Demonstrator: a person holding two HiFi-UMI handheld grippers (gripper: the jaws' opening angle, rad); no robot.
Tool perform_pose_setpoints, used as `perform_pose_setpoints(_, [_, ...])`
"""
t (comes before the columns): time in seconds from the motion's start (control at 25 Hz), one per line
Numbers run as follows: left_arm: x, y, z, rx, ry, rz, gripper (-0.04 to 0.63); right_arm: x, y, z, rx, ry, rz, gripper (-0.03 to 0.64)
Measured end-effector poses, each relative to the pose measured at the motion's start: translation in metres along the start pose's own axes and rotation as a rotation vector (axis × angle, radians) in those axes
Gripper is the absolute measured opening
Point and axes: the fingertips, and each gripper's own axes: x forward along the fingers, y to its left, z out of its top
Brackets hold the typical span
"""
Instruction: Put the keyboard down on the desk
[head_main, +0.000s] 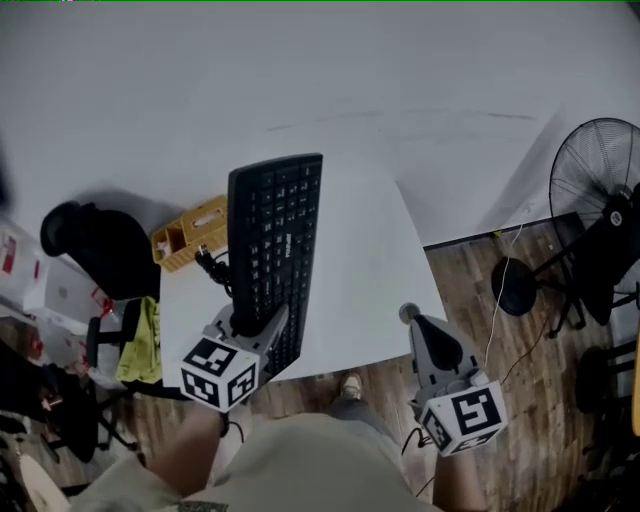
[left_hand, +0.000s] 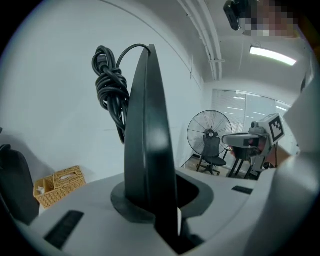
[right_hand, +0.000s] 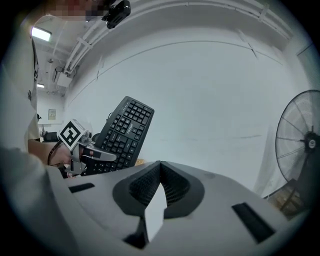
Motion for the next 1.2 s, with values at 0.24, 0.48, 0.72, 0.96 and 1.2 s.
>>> perform_pose_setpoints(0.24, [0.027, 0.002, 0.006, -0.024, 0.016, 0.043, 0.091, 0.036, -0.025, -0.002, -0.004, 0.013, 0.094, 0.025])
perform_pose_setpoints(0.48, [0.034, -0.001, 0.004, -0.075, 0.002, 0.033, 0.091, 0.056, -0.029, -0.007, -0.017, 0.03, 0.128, 0.025])
perform_pose_setpoints(0.72, [0.048, 0.005, 0.002, -0.073, 0.046, 0.034, 0.091, 0.069, -0.042, -0.015, 0.035, 0.06, 0.134, 0.025])
perform_pose_setpoints(0.96, [0.068, 0.007, 0.003, -0.059, 0.103, -0.012, 0.091, 0.077, -0.053, -0.018, 0.059, 0.091, 0.127, 0.025])
perform_pose_setpoints(1.2, [0.097, 0.021, -0.008, -0.066, 0.233, -0.178, 0.091, 0.089, -0.052, -0.024, 0.091, 0.107, 0.103, 0.025])
